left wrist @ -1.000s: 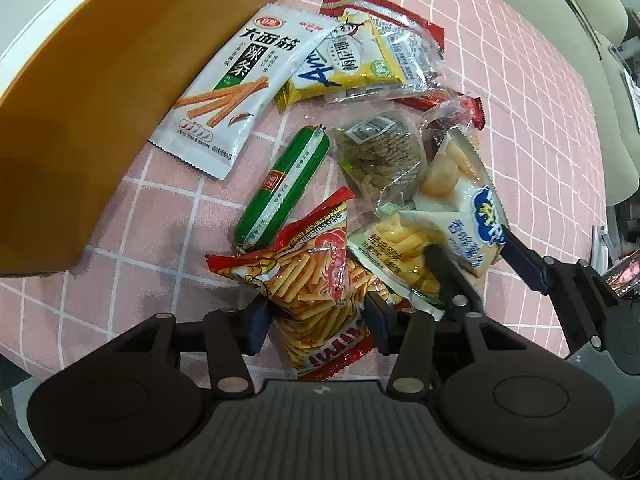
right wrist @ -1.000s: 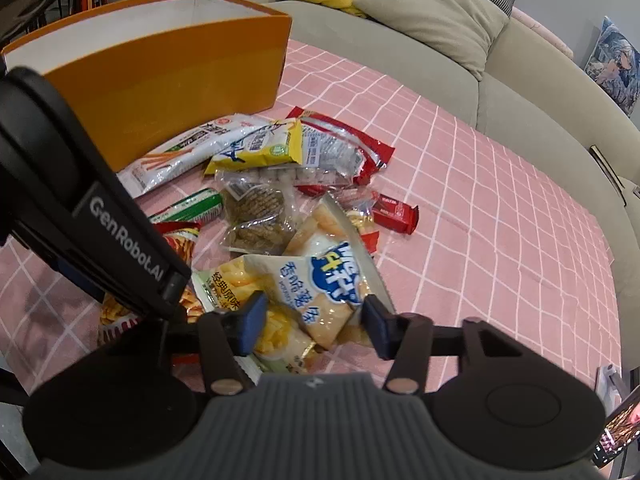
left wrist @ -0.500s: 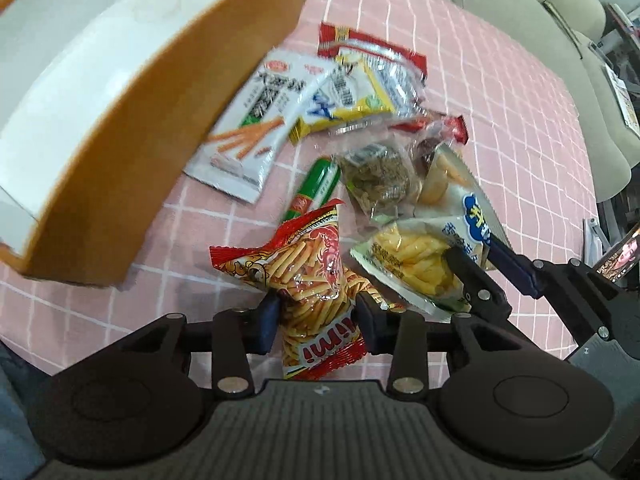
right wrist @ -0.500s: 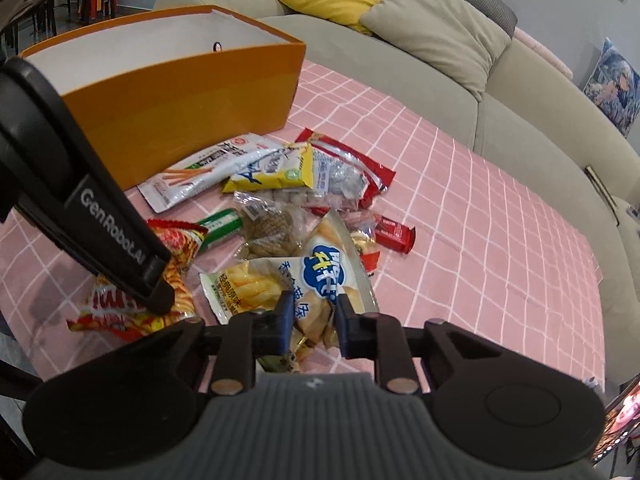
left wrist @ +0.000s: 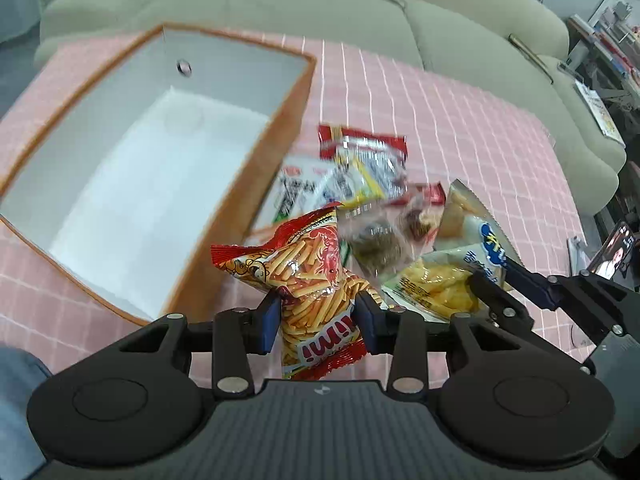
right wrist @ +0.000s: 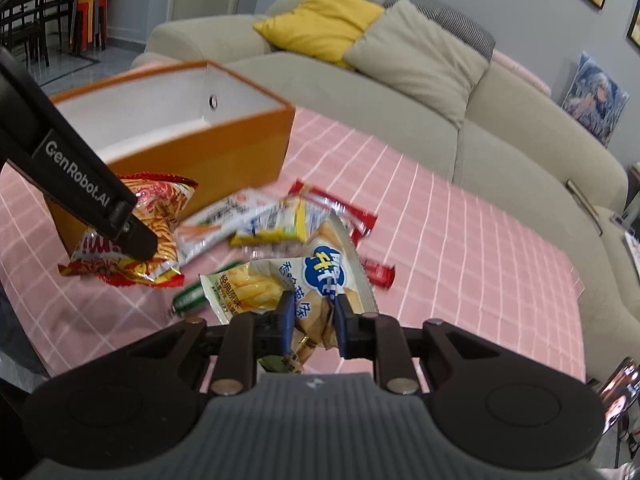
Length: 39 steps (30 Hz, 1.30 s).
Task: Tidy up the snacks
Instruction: 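Carry both bags over the box and open both tools to drop them inside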
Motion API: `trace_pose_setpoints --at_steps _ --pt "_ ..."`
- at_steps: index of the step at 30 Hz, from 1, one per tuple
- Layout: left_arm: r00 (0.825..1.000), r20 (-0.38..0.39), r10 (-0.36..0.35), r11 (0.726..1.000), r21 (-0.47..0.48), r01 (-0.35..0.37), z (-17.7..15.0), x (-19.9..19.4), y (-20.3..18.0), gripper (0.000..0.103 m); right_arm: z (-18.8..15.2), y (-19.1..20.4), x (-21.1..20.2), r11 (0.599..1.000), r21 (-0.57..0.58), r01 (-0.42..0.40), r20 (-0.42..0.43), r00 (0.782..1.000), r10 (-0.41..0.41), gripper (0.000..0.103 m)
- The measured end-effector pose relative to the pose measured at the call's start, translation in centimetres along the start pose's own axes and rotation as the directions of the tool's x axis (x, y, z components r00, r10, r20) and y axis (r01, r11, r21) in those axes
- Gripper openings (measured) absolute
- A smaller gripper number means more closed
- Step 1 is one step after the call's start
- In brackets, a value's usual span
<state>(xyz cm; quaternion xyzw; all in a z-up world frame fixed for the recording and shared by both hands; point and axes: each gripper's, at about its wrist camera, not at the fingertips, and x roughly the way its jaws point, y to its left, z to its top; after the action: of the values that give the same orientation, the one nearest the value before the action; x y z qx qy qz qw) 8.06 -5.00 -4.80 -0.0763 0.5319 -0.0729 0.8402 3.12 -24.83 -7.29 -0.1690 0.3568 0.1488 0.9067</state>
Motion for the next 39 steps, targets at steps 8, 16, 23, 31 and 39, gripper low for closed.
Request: trace_pose_setpoints --at_steps 8,16,23,31,39 --pt "0.995 0.1 0.014 0.999 0.042 -0.018 1.9 -3.6 1.3 0.044 3.8 0.5 -2.4 1.0 -0.011 -0.017 0.103 0.995 0.018 0.016" --pt "0.981 0.174 0.083 0.994 0.051 -0.093 5.0 -6.2 4.5 0.044 9.2 2.8 -2.3 0.995 -0.076 -0.066 0.19 0.979 0.08 0.016" --pt "0.975 0.135 0.174 0.982 0.049 -0.182 7.3 -4.9 8.8 0.044 13.7 5.8 0.9 0.976 -0.167 -0.139 0.167 0.972 0.167 0.016" --pt "0.972 -0.039 0.232 0.967 0.12 -0.226 8.2 -0.1 12.6 0.044 16.2 10.5 6.2 0.914 -0.334 -0.23 0.038 0.966 0.257 0.016" --pt "0.95 -0.178 0.257 0.953 0.212 -0.218 7.6 4.3 14.3 0.044 15.8 14.1 10.6 0.823 -0.488 -0.289 -0.059 0.952 0.299 0.015"
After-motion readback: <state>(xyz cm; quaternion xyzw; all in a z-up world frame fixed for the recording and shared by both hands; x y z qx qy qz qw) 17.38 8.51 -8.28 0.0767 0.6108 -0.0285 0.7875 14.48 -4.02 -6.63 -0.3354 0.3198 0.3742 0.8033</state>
